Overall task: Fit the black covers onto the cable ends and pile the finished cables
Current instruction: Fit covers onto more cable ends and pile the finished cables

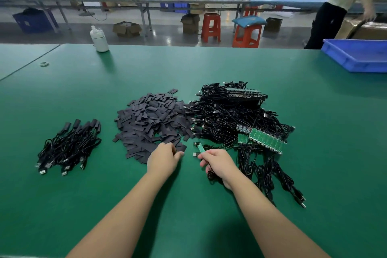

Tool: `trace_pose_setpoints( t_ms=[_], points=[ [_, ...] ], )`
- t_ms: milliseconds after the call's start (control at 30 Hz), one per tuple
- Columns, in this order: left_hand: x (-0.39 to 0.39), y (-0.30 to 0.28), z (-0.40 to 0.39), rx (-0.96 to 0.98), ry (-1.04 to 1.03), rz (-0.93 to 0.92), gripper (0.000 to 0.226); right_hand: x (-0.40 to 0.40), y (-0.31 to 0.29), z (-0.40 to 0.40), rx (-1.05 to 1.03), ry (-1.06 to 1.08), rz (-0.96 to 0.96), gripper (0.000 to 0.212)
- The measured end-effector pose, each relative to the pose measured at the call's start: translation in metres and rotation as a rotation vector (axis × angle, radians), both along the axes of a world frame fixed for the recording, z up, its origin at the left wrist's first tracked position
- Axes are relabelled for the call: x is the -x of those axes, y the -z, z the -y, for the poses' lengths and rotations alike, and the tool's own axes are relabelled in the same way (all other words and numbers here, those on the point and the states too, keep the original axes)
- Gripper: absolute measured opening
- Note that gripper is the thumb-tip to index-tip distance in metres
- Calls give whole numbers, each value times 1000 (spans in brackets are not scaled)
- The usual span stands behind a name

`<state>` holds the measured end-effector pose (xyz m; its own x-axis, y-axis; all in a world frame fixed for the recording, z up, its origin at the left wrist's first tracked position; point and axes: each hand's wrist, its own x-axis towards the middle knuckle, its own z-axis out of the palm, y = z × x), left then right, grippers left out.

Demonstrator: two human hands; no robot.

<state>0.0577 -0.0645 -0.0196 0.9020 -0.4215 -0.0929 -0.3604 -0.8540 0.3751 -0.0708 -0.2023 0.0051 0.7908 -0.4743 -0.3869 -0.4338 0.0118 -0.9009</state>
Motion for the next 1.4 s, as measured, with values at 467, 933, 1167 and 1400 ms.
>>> trace_pose_setpoints(
  t_ms=[467,933,1167,1400],
  points=[
    [2,-8,11,339,-40,-223,6,-1,22,-6,137,-94,-112,20],
    [9,-6,-10,521,186,-597,24,5,15,-8,-8,-70,15,20],
    [16,-6,-14,407,394,-233,25,5,15,-6,6,-87,2,22],
    [28,-7,-14,368,431,-5,28,9,12,-1,35,-171,29,23]
  ],
)
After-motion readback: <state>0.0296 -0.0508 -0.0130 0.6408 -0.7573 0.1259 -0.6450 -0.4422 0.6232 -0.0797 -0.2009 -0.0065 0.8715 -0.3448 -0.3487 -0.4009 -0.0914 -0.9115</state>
